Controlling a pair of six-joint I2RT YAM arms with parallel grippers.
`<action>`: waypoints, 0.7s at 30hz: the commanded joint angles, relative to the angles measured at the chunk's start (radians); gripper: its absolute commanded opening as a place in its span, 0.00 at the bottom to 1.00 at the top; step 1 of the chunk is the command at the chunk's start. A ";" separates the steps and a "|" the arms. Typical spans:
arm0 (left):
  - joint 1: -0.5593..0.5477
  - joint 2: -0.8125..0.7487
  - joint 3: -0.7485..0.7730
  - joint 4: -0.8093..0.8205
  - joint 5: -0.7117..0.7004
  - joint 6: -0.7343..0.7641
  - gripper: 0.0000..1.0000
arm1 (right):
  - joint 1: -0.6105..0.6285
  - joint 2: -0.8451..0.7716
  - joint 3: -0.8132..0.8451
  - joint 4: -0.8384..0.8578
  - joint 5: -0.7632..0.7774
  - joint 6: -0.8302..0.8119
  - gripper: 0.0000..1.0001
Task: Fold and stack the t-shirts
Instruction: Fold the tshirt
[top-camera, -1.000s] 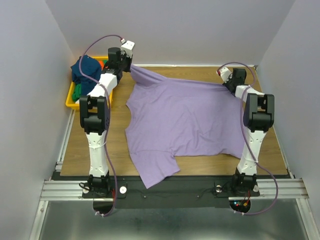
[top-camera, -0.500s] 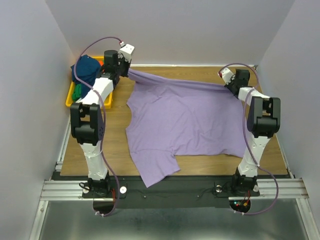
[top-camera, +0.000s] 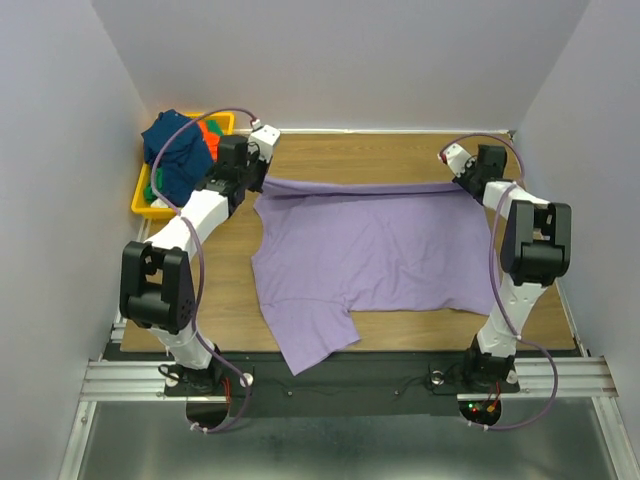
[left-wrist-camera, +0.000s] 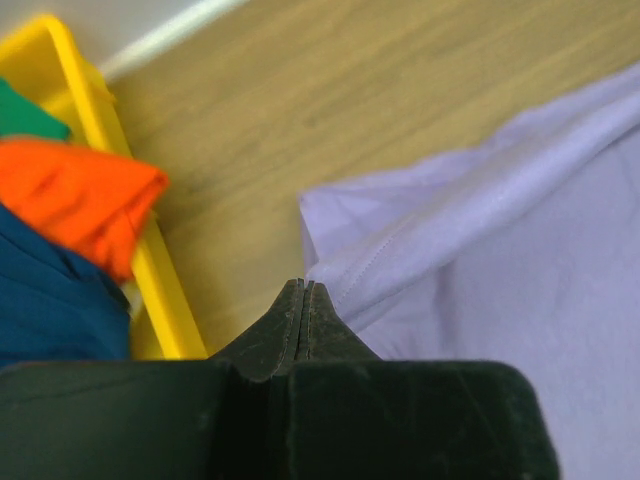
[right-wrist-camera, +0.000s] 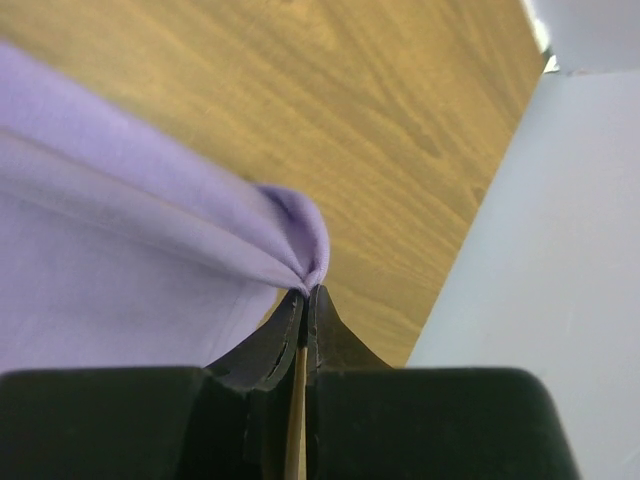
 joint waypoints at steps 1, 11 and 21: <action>-0.001 -0.104 -0.099 -0.007 -0.069 -0.034 0.00 | -0.020 -0.074 -0.019 -0.011 -0.037 -0.039 0.03; -0.016 -0.213 -0.207 -0.060 -0.035 -0.031 0.00 | -0.029 -0.148 -0.111 -0.036 -0.060 -0.076 0.01; -0.090 -0.251 -0.309 -0.125 -0.038 -0.042 0.00 | -0.033 -0.147 -0.180 -0.046 -0.063 -0.107 0.01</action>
